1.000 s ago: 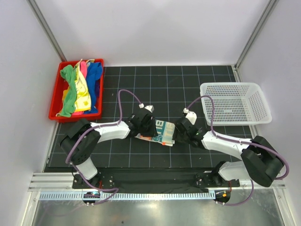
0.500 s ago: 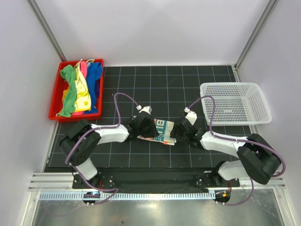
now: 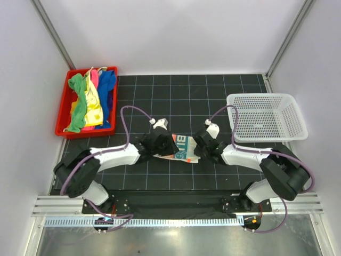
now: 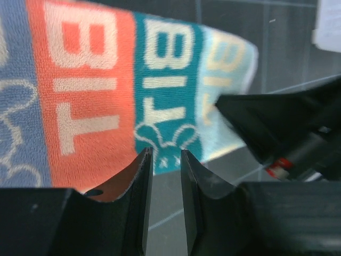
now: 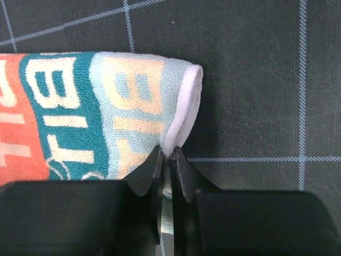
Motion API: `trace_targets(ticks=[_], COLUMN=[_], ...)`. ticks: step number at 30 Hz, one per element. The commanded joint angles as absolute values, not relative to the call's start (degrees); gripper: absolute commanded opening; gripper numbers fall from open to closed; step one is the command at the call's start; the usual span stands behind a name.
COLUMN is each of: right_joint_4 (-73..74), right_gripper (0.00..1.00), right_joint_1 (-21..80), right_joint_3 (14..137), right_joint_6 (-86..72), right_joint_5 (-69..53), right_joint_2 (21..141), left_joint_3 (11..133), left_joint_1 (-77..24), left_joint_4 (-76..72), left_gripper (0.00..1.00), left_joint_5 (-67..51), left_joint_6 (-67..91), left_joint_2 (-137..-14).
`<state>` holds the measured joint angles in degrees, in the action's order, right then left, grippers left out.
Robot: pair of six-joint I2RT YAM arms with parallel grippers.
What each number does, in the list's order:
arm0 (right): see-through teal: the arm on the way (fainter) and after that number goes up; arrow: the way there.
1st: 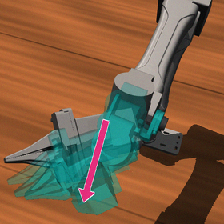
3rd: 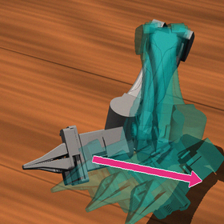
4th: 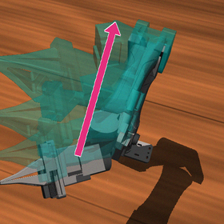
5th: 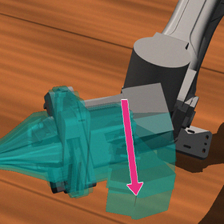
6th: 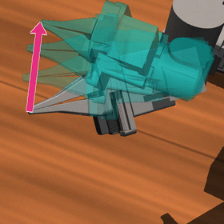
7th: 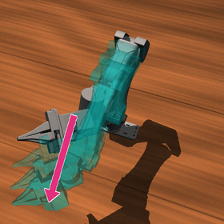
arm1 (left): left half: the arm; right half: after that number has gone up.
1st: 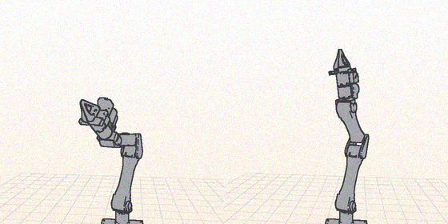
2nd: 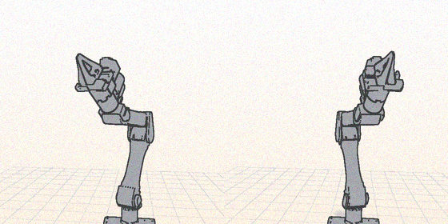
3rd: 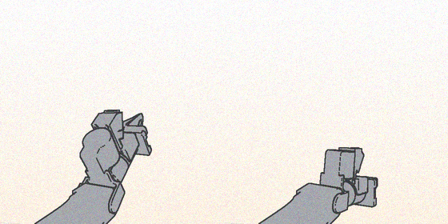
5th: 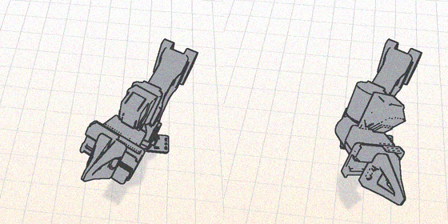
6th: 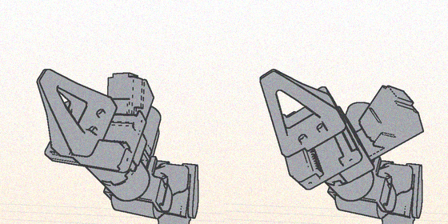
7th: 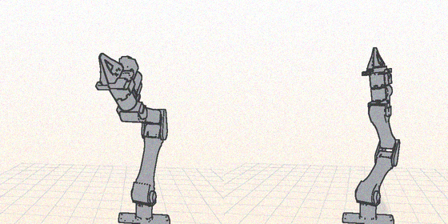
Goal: Fold and stack the towels
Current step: Neatly place the folded towel into the bin
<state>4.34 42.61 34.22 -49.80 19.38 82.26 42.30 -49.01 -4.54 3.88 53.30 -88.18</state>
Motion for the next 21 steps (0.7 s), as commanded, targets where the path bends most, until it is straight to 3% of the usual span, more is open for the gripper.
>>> trace_targets(ticks=[1, 16, 21], right_joint_4=[9.57, 39.88, 41.67], right_gripper=[0.02, 0.01, 0.01], right_joint_1=[42.54, 41.58, 37.54], right_joint_3=[36.56, 62.03, 66.97], right_joint_6=[-46.41, -25.23, -15.66], right_joint_5=[20.92, 39.89, 44.65], right_joint_2=[84.72, 83.23, 83.50], left_joint_3=[47.02, 49.40, 47.82], left_joint_1=[-49.04, -45.26, -45.18], left_joint_4=[0.26, 26.61, 30.50], left_gripper=[0.32, 0.36, 0.38], left_joint_5=[6.94, 7.02, 10.37], left_joint_6=[49.93, 35.69, 32.87], left_joint_2=[-79.47, -49.58, -42.11])
